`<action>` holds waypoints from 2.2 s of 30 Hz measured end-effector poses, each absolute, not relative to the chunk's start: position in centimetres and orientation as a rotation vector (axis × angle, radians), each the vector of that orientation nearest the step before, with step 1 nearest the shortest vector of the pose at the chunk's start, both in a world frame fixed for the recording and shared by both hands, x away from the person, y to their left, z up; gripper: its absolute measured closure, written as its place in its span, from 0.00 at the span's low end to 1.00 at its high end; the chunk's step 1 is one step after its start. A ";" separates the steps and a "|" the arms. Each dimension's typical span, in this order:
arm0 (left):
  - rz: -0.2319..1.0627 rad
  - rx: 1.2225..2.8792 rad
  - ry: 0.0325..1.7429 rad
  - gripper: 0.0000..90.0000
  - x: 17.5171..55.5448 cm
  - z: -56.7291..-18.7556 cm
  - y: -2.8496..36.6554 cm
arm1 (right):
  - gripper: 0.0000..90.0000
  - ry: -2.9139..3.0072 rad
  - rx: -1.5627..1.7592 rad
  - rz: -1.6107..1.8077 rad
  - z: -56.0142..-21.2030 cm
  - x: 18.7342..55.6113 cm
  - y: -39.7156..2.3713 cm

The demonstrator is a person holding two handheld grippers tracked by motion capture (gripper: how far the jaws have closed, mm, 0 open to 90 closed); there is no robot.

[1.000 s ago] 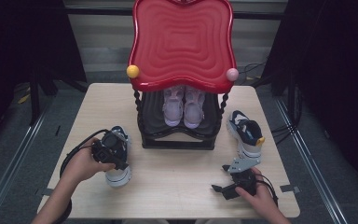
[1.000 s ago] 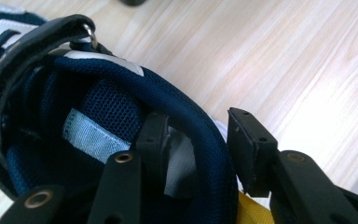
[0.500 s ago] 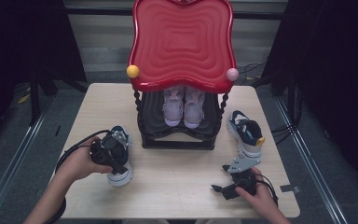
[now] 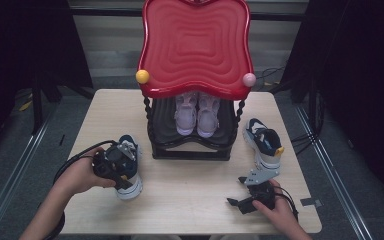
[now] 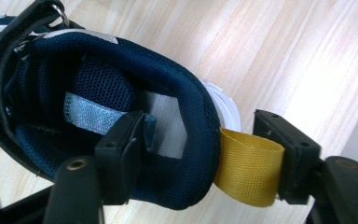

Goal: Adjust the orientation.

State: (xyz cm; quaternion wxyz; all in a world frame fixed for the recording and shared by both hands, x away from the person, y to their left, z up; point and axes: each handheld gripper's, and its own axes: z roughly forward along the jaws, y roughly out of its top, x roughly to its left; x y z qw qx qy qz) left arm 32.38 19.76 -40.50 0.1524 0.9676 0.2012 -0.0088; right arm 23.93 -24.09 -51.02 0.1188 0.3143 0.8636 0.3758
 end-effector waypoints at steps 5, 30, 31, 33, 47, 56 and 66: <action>-0.035 2.804 0.558 0.58 32.4 -40.5 19.6 | 0.14 2.525 0.919 1.099 -51.0 23.9 -24.1; -0.124 2.817 0.807 0.76 33.6 -40.0 17.4 | 0.14 2.526 0.919 1.099 -51.0 23.9 -24.1; -0.122 2.812 0.809 0.76 33.6 -40.0 17.5 | 0.14 2.525 0.919 1.099 -51.0 23.9 -24.1; -0.113 2.808 0.810 0.75 33.6 -39.9 17.5 | 0.14 2.525 0.919 1.099 -51.0 23.9 -24.1; -0.107 2.850 0.802 0.77 33.5 -39.7 17.0 | 0.14 2.525 0.919 1.099 -51.0 23.9 -24.1; -0.136 2.890 0.765 0.74 33.5 -39.8 17.0 | 0.14 2.525 0.919 1.099 -51.0 23.9 -24.1; -0.147 2.952 0.711 0.77 33.7 -39.8 16.9 | 0.14 2.525 0.919 1.099 -51.0 23.9 -24.1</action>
